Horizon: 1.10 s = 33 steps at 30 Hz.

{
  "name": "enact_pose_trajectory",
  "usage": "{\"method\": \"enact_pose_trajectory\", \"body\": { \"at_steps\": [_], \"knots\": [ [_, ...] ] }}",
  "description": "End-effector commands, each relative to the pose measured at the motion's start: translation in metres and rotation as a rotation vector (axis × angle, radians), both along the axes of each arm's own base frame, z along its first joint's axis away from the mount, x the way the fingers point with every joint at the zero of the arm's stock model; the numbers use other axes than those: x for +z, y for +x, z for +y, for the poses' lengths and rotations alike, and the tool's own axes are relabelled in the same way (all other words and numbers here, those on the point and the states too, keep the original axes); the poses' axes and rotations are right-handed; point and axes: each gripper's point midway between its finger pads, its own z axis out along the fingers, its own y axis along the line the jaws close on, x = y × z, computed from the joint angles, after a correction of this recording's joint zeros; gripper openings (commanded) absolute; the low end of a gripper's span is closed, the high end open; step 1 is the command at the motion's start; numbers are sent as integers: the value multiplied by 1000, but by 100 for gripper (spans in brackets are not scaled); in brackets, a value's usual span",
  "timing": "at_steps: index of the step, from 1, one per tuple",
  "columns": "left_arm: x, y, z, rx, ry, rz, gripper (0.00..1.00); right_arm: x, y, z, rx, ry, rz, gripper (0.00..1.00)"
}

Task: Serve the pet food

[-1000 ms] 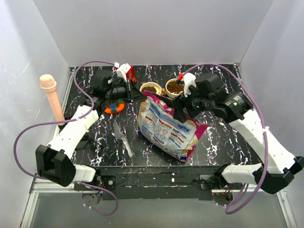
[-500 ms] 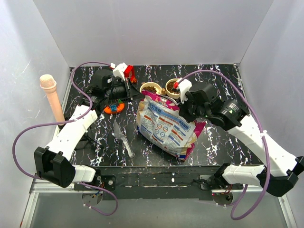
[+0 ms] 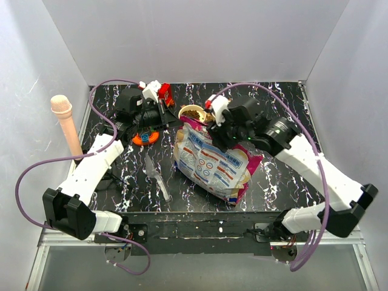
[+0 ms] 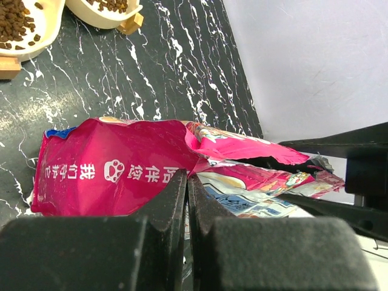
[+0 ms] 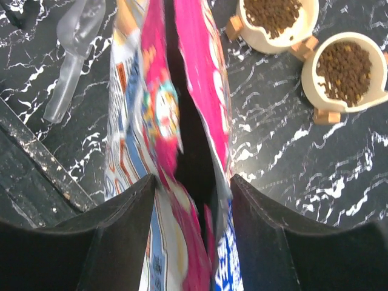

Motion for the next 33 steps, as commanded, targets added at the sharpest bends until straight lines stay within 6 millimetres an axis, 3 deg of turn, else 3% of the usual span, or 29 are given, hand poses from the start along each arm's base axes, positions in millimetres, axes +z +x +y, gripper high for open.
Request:
{"method": "enact_pose_trajectory", "body": {
  "at_steps": [1,6,8,10,11,16,18,20,24,28,33],
  "knots": [
    [48,9,22,115,-16,-135,0,23,19,38,48,26,-98,60],
    [49,6,24,119,-7,-130,0,17,41,35,-62,-101,-159,52],
    [48,6,25,123,0,-130,0,22,48,26,-109,-127,-204,41],
    [47,6,25,122,7,-132,0,26,49,16,-120,-156,-237,21],
    [48,6,26,123,8,-133,0,25,48,13,-107,-172,-241,2],
    [46,5,25,113,11,-133,0,20,22,23,64,-143,-183,1],
    [45,5,25,105,13,-136,0,24,20,32,72,-103,-165,1],
    [45,3,25,101,13,-141,0,31,25,44,49,-50,-153,22],
    [47,-2,24,92,4,-139,0,36,36,70,65,-16,-135,33],
    [47,-7,24,88,-7,-123,0,37,46,89,94,-17,-135,36],
    [49,-9,25,92,-14,-114,0,33,29,106,198,30,-84,50]
  ]
}}
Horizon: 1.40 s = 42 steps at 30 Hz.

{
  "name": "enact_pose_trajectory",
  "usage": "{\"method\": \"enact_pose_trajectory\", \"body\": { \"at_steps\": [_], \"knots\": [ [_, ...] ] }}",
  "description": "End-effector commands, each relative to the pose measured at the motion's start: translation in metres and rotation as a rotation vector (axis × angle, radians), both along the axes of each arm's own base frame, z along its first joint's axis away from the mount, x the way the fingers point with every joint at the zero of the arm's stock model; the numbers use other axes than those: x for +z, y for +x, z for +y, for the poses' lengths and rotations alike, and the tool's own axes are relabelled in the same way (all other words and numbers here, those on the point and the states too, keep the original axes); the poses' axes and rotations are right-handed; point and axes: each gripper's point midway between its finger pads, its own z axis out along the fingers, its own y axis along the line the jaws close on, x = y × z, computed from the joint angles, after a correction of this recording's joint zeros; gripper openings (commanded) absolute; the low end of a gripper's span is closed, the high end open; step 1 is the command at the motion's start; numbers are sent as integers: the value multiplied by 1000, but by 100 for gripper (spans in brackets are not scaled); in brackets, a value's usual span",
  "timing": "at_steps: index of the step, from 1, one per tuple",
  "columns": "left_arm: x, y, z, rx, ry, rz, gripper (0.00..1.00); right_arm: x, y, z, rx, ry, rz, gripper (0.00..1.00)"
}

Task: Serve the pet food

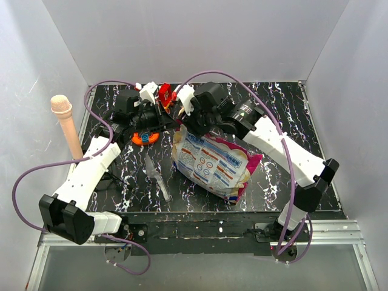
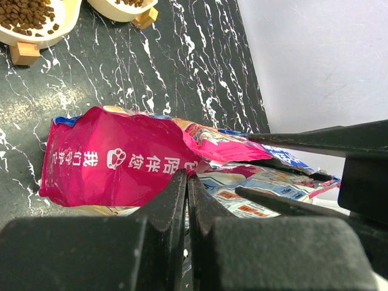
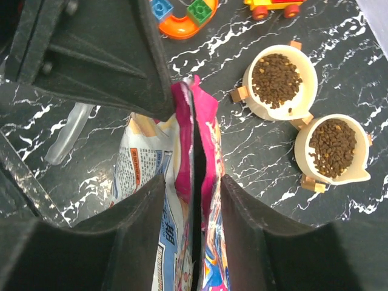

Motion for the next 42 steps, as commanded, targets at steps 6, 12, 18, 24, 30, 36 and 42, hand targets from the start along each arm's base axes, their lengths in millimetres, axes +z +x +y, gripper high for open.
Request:
{"method": "enact_pose_trajectory", "body": {
  "at_steps": [6,12,18,24,30,36,42],
  "knots": [
    [48,1,13,51,-47,-132,0,9,25,9,-72,-18,-110,42],
    [48,2,13,67,-52,-120,0,5,38,-1,-135,-105,-188,2],
    [48,4,15,79,-49,-120,0,4,13,-7,-62,-76,-126,1],
    [49,2,14,62,-47,-130,0,-12,-4,-24,-34,-42,-81,34],
    [52,-5,5,-9,-71,-123,1,-11,-8,-26,-21,-61,-41,1],
    [67,-25,-5,-74,-44,-217,60,-1,-28,-27,80,31,67,1],
    [58,-27,-26,-135,23,-237,84,-8,-31,-42,55,15,101,30]
  ]
}}
